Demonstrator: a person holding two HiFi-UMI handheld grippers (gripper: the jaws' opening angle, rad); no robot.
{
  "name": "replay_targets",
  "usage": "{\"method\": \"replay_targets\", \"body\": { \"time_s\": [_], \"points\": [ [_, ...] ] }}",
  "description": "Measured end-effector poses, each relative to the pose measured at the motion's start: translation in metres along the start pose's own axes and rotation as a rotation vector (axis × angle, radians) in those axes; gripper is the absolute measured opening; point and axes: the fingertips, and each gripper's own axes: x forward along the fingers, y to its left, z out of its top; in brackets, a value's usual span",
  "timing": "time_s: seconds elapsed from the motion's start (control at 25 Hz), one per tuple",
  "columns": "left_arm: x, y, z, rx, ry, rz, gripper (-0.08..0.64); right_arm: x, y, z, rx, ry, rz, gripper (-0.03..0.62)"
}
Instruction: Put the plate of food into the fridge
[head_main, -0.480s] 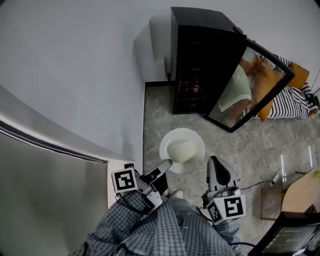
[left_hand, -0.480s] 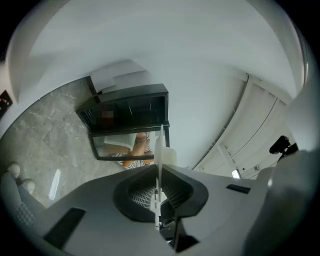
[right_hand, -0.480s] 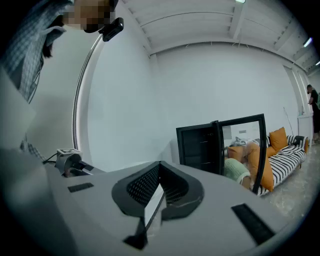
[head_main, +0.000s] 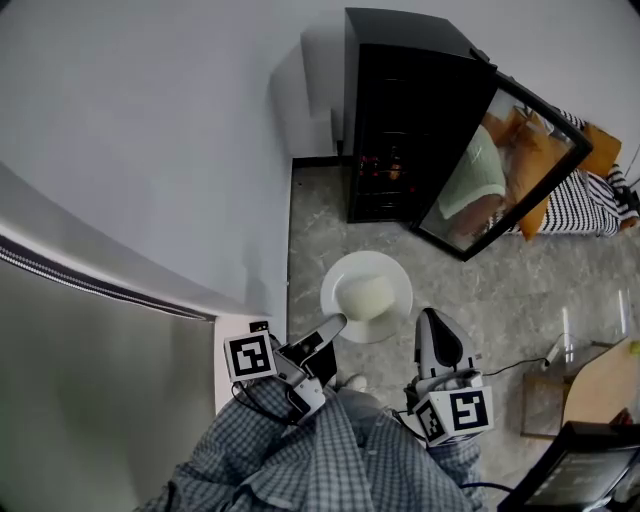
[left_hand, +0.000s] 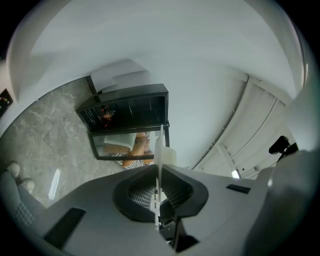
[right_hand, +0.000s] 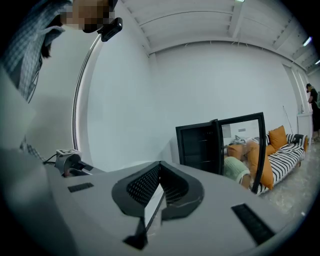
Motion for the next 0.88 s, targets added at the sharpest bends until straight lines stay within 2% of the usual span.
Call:
{"method": "replay_targets", "body": {
  "time_s": [0.4,0.64,0.76,0.88],
  "points": [
    [0.000,0.001,-0.001,-0.004,-0.012,0.003,0.023,0.005,-0.001,-0.028,0.272,0.125,0.039,0.009],
    [-0.001,0.001,-0.003,-0.014,-0.025,-0.008,0.023,0.004,-0.002,-0.043,0.705,0.130,0.084,0.017],
    [-0.001,0.001,-0.004,-0.011,-0.024,-0.005,0.023,0.004,0.001,-0.048,0.841,0.139,0.120,0.066],
    [0.001,0.000,-0.007,-0.012,-0.023,-0.010,0.023,0.005,0.004,-0.052,0.902,0.162,0.144,0.078]
  ]
}}
